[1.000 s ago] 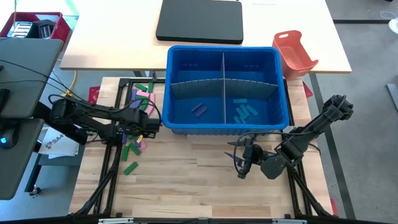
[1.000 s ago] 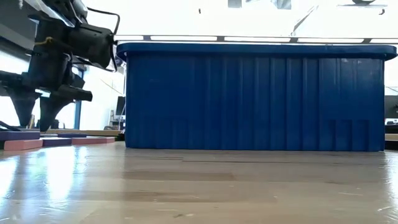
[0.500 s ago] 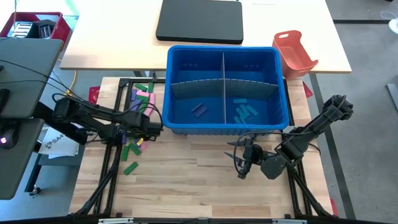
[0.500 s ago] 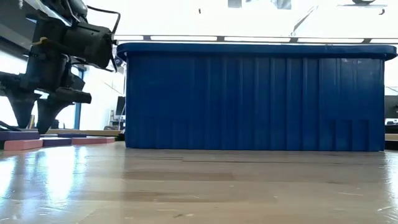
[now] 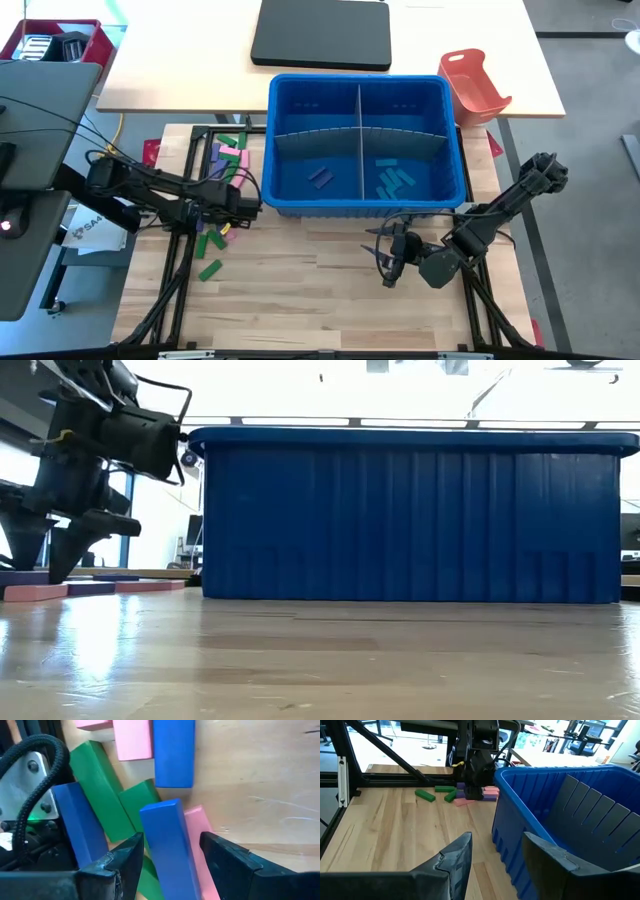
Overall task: Sort blocks
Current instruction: Put the purple block into the blue bin with the other purple block
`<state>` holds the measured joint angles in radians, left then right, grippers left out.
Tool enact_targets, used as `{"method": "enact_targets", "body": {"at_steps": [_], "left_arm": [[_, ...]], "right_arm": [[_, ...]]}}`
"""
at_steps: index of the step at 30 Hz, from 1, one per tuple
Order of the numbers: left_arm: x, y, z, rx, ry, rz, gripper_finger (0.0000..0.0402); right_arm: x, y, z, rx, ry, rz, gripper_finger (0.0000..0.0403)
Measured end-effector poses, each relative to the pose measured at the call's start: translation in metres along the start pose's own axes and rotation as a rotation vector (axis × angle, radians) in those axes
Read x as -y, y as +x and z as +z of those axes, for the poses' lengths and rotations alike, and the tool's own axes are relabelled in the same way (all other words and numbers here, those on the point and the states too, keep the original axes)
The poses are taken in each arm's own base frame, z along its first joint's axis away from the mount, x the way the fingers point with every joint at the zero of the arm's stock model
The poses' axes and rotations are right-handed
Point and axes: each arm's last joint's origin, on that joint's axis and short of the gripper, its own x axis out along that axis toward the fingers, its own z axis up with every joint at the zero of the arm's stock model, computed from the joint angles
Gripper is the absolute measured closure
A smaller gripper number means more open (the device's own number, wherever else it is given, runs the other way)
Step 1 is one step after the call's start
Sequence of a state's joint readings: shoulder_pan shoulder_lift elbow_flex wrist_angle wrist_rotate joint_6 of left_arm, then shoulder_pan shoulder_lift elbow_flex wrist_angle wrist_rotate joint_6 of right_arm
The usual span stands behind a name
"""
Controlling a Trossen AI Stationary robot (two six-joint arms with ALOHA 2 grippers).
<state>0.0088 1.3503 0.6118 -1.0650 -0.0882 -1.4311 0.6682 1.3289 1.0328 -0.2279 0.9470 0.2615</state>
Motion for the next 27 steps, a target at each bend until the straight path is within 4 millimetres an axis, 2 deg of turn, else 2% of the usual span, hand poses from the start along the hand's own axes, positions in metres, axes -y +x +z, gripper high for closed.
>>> {"method": "enact_targets", "body": {"at_steps": [5, 14, 20, 27], "left_arm": [[0.0, -0.002, -0.001, 0.004, 0.004, -0.024, 0.0216], [0.0, -0.002, -0.001, 0.01, 0.026, -0.021, 0.0314], [-0.004, -0.01, 0.0, 0.024, 0.031, -0.035, 0.0314], [-0.015, -0.039, 0.003, 0.104, 0.014, -0.129, 0.0312]], "right_arm": [[0.0, 0.0, 0.0, 0.001, 0.001, 0.001, 0.0234], [0.0, 0.0, 0.001, 0.004, 0.006, 0.001, 0.0234], [0.0, 0.0, 0.001, 0.004, 0.008, 0.001, 0.0234], [0.0, 0.0, 0.001, 0.006, 0.018, 0.002, 0.0234]]}}
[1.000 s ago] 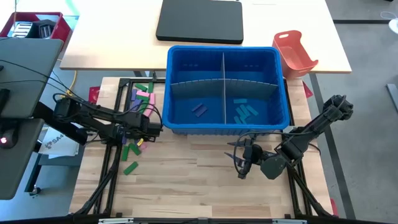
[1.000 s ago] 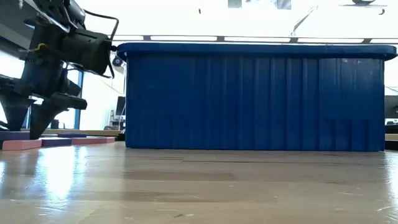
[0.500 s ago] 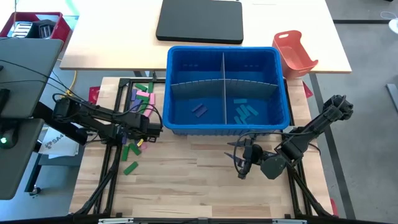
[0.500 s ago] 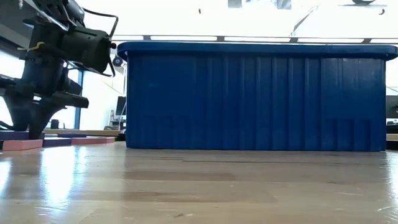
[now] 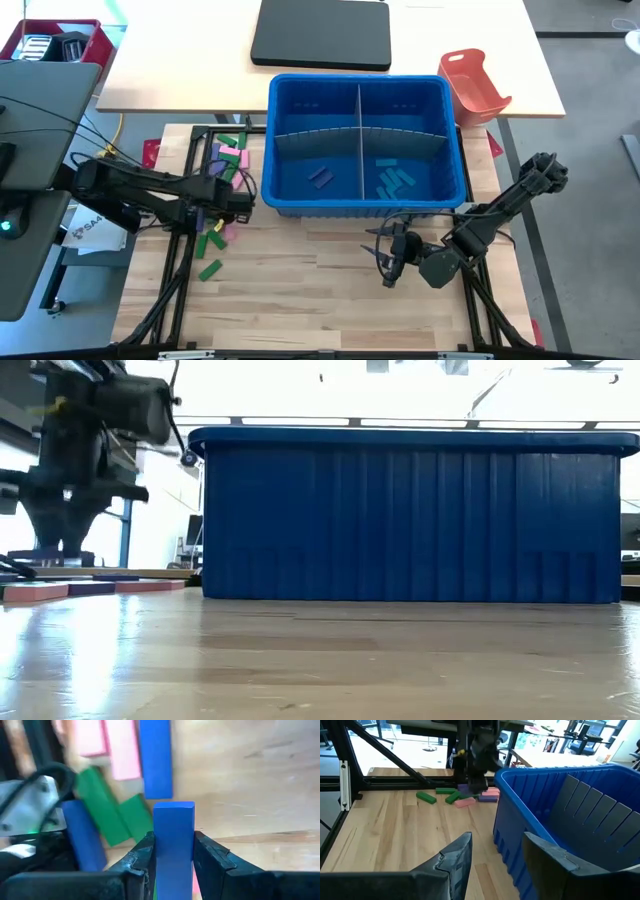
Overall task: Sort blocks
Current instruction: Put the purple block into the blue bin with the other purple block
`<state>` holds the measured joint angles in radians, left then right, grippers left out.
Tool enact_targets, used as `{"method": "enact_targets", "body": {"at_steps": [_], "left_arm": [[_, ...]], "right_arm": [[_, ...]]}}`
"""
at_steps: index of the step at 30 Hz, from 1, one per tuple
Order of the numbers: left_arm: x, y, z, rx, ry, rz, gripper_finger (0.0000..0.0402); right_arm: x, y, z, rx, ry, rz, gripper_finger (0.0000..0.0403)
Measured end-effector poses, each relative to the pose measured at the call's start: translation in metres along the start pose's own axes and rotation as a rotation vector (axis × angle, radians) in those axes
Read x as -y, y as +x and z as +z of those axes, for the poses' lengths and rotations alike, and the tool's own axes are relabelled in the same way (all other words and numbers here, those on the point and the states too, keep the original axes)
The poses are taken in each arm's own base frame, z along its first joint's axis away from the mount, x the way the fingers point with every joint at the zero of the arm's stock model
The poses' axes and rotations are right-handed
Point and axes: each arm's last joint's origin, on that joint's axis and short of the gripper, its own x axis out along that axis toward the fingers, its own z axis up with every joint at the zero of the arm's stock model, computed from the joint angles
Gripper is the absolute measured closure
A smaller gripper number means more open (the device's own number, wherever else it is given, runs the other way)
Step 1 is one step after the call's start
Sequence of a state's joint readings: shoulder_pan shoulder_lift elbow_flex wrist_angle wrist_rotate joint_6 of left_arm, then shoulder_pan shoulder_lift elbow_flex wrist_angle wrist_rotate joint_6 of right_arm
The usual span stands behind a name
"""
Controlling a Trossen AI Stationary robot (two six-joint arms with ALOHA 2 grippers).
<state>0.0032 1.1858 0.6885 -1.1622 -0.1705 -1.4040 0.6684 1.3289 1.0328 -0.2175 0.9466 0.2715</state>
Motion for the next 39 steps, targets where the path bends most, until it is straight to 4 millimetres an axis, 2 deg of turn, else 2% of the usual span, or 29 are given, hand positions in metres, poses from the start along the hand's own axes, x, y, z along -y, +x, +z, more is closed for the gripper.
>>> {"method": "enact_targets", "body": {"at_steps": [8, 14, 20, 23, 25, 28, 32, 35, 39], "left_arm": [[-0.02, -0.054, 0.006, 0.138, 0.001, -0.127, 0.0311], [-0.025, -0.111, 0.014, 0.329, 0.059, -0.413, 0.0311], [-0.006, -0.178, 0.028, 0.594, 0.21, -0.723, 0.0315], [0.014, -0.205, 0.037, 0.699, 0.299, -0.782, 0.0315], [0.032, -0.215, 0.044, 0.729, 0.368, -0.764, 0.0315], [0.064, -0.221, 0.062, 0.741, 0.465, -0.691, 0.0315], [0.113, -0.208, 0.099, 0.687, 0.584, -0.615, 0.0315], [0.14, -0.183, 0.133, 0.596, 0.616, -0.512, 0.0315], [0.169, -0.132, 0.171, 0.412, 0.642, -0.446, 0.0315]], "right_arm": [[0.0, 0.0, 0.002, 0.011, 0.015, 0.003, 0.0234], [-0.001, 0.0, 0.003, 0.024, 0.019, 0.006, 0.0234], [-0.001, 0.0, 0.006, 0.04, 0.016, 0.009, 0.0234], [-0.001, 0.0, 0.007, 0.046, 0.022, 0.011, 0.0234], [-0.002, 0.0, 0.008, 0.052, 0.028, 0.012, 0.0234], [-0.002, 0.0, 0.009, 0.062, 0.032, 0.014, 0.0234], [-0.002, 0.0, 0.01, 0.072, 0.039, 0.017, 0.0234], [-0.002, 0.0, 0.01, 0.071, 0.049, 0.017, 0.0234], [-0.002, 0.0, 0.01, 0.071, 0.058, 0.017, 0.0234]]}}
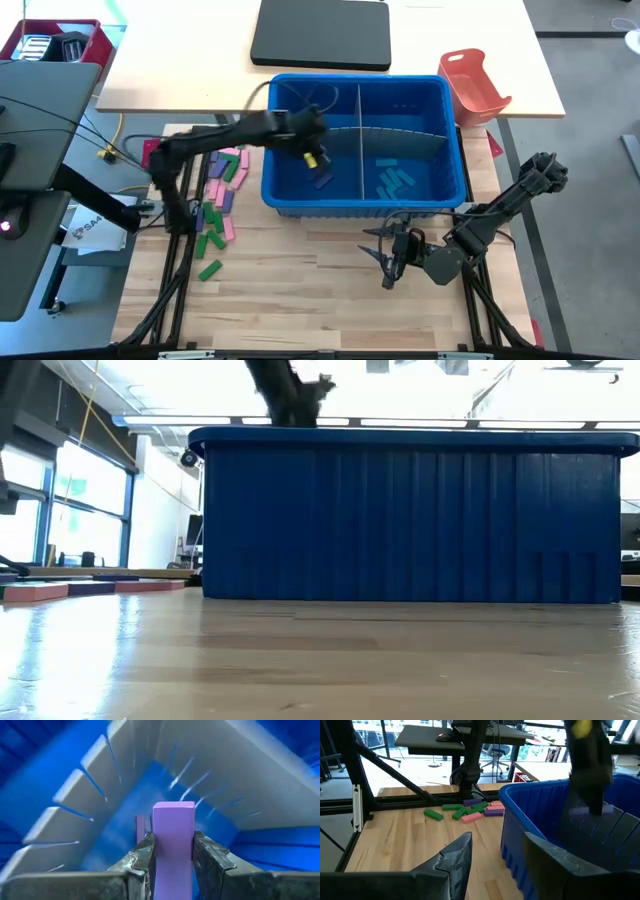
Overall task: Sort blocks
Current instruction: Put the purple block into the blue bin with the other purple block
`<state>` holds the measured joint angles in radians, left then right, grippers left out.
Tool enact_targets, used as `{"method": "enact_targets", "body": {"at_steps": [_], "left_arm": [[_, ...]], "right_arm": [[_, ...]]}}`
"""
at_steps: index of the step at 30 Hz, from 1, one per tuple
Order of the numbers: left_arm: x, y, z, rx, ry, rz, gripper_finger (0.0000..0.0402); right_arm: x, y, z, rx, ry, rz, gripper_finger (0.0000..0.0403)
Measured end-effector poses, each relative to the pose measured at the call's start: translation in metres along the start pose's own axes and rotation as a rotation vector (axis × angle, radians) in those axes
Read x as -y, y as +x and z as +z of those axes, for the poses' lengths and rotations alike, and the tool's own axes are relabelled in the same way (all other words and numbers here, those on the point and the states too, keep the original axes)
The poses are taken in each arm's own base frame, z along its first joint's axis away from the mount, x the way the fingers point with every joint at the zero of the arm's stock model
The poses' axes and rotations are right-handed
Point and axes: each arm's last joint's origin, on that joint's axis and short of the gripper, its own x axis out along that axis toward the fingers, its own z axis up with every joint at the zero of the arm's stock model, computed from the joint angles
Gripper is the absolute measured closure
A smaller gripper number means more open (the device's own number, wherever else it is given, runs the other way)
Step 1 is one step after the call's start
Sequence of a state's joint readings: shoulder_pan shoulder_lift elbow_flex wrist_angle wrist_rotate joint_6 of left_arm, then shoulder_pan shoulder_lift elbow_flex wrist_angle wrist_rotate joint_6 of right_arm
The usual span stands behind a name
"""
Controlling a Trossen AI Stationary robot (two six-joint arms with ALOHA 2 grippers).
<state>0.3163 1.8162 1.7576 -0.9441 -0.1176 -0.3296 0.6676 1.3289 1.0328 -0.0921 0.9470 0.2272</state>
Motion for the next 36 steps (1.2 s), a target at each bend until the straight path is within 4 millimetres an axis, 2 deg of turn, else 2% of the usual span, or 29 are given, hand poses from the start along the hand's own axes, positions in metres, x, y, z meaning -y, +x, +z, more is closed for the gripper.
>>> {"method": "enact_targets", "body": {"at_steps": [5, 11, 18, 24, 31, 36], "left_arm": [[-0.014, 0.063, -0.002, -0.176, -0.015, -0.001, 0.0315], [-0.018, 0.092, -0.004, -0.205, -0.101, 0.069, 0.0315], [-0.019, 0.099, -0.012, -0.232, -0.196, 0.16, 0.0308], [-0.015, 0.075, -0.003, -0.17, -0.192, 0.153, 0.0309], [0.01, 0.05, -0.004, -0.143, -0.185, 0.119, 0.0309], [0.029, 0.058, -0.014, -0.17, -0.177, 0.123, 0.0309]], "right_arm": [[0.0, 0.0, -0.001, -0.004, -0.006, -0.001, 0.0234], [0.0, 0.0, -0.002, -0.013, -0.019, -0.003, 0.0234], [0.0, 0.0, -0.002, -0.014, -0.01, -0.003, 0.0234], [0.0, 0.0, -0.002, -0.014, -0.011, -0.001, 0.0234], [0.0, 0.0, -0.002, -0.014, -0.011, -0.002, 0.0234], [0.0, 0.0, -0.002, -0.014, -0.011, -0.002, 0.0234]]}}
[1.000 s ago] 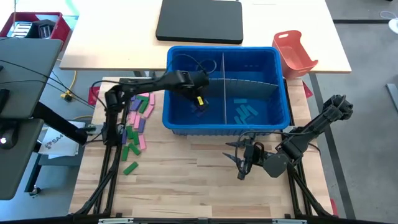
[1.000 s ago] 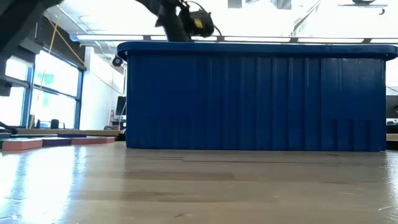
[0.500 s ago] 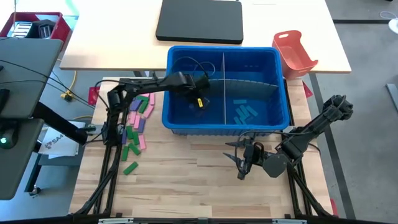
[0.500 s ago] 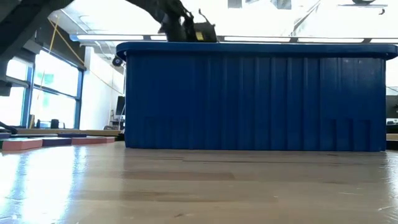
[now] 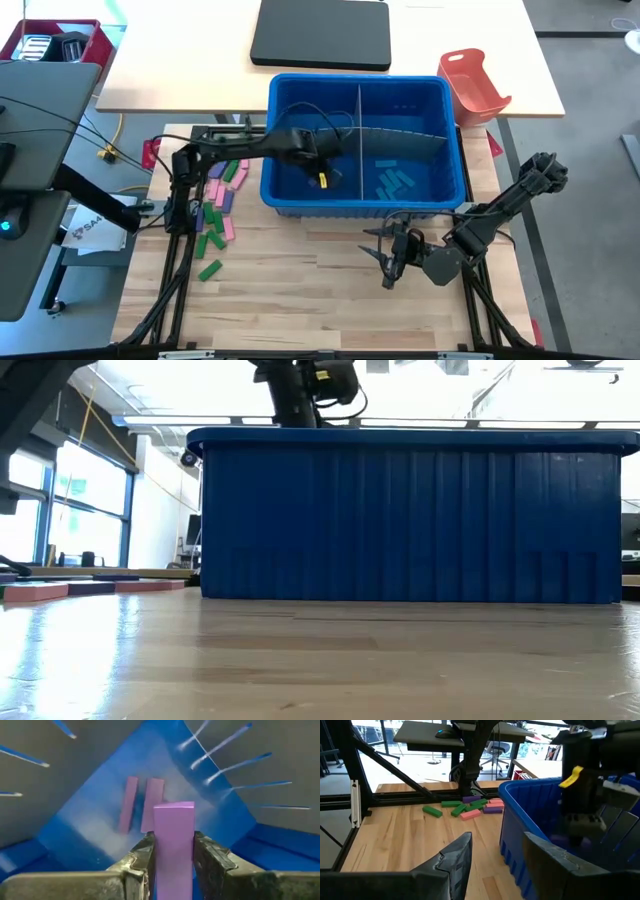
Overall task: Sort blocks
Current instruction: Put the purple block into the blue bin with the other purple block
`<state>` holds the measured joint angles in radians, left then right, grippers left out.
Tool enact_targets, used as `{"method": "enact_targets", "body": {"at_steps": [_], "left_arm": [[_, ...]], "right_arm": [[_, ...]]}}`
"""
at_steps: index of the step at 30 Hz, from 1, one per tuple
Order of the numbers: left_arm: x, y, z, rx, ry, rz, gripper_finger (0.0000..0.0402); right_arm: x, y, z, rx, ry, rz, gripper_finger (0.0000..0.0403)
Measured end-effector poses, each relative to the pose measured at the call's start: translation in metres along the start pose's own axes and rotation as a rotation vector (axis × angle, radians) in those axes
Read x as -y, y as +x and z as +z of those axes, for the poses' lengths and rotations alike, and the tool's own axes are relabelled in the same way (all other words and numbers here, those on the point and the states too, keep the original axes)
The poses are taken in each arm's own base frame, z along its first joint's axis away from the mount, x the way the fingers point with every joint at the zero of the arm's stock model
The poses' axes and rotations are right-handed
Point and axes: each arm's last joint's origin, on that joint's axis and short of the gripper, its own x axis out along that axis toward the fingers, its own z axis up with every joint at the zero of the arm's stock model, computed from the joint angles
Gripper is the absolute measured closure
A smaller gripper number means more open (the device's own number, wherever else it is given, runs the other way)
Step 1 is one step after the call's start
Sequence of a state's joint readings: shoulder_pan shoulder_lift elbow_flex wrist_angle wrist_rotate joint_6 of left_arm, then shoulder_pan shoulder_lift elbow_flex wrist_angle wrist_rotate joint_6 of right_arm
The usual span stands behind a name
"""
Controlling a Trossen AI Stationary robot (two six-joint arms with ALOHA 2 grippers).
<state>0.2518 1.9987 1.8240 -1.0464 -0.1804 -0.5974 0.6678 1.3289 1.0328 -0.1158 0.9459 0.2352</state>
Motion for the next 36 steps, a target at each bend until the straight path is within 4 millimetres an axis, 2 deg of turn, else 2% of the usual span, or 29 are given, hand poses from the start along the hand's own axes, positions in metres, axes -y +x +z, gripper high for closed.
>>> {"method": "enact_targets", "body": {"at_steps": [13, 18, 23, 26, 29, 33, 36], "left_arm": [[-0.009, 0.09, -0.001, -0.217, -0.062, 0.055, 0.0309], [-0.009, 0.108, -0.003, -0.255, -0.053, 0.073, 0.0305], [-0.009, 0.115, -0.005, -0.261, -0.038, 0.072, 0.0266], [-0.01, 0.115, -0.006, -0.272, -0.011, 0.079, 0.0231], [-0.011, 0.1, 0.002, -0.248, -0.001, 0.06, 0.0198], [-0.01, 0.073, 0.012, -0.22, 0.013, 0.012, 0.017], [-0.007, 0.038, 0.018, -0.167, 0.035, -0.022, 0.0164]], "right_arm": [[-0.001, 0.0, -0.001, -0.013, -0.007, 0.035, 0.0234], [-0.001, 0.0, -0.001, -0.013, -0.007, 0.035, 0.0234], [-0.001, 0.0, -0.001, -0.015, -0.008, 0.035, 0.0234], [-0.001, 0.0, -0.002, -0.018, -0.009, 0.034, 0.0234], [-0.001, 0.0, -0.002, -0.018, -0.009, 0.034, 0.0234], [-0.001, 0.0, -0.002, -0.021, -0.013, 0.034, 0.0234], [-0.001, 0.0, -0.003, -0.024, -0.018, 0.033, 0.0234]]}}
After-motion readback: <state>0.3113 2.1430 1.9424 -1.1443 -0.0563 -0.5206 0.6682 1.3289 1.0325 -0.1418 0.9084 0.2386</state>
